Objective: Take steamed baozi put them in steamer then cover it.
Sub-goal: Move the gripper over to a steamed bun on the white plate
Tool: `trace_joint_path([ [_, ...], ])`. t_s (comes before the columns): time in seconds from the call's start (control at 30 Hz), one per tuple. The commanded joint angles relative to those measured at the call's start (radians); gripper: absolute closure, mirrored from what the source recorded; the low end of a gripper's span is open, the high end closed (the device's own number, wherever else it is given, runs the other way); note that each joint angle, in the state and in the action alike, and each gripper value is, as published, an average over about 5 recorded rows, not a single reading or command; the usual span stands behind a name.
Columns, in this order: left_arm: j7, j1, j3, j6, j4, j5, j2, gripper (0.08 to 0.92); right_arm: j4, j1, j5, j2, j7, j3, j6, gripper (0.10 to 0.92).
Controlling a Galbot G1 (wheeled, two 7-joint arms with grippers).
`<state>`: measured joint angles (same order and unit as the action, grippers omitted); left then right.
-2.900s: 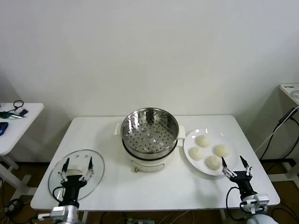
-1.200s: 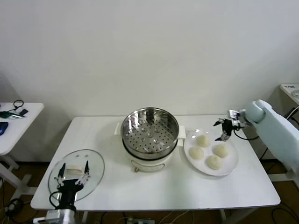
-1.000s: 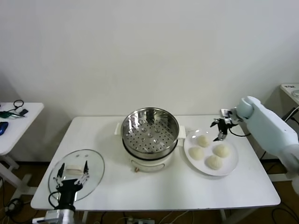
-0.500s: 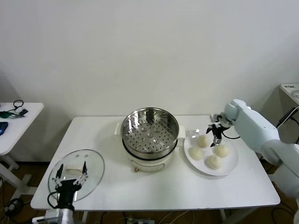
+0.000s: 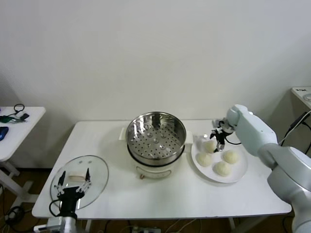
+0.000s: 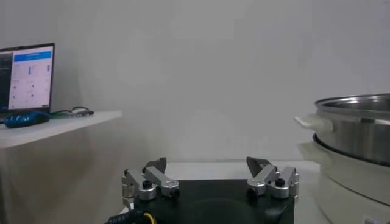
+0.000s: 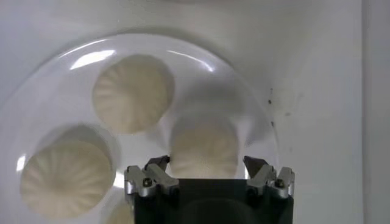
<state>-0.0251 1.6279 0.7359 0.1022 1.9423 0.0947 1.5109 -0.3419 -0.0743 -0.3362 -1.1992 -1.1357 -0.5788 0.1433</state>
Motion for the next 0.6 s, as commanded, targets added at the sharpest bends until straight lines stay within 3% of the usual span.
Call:
trace_joint_path([
  [0.03, 0.000, -0.001, 0.000, -0.001, -0.002, 0.000, -0.001, 0.177, 0.041, -0.004, -0.026, -0.025, 0.003, 0.017, 0.007, 0.203],
  [0.2, -0.001, -0.001, 0.000, -0.001, -0.004, -0.001, -0.001, 0.177, 0.054, -0.006, -0.037, -0.033, -0.001, 0.021, 0.010, 0.222],
  [0.4, -0.004, 0.001, 0.003, -0.005, 0.000, -0.004, -0.001, 0.177, 0.071, -0.011, -0.057, -0.040, -0.004, 0.028, 0.015, 0.349],
  [0.6, -0.005, 0.003, 0.005, -0.004, 0.002, -0.002, -0.001, 0.177, 0.072, -0.015, -0.064, -0.041, -0.009, 0.035, 0.017, 0.389],
])
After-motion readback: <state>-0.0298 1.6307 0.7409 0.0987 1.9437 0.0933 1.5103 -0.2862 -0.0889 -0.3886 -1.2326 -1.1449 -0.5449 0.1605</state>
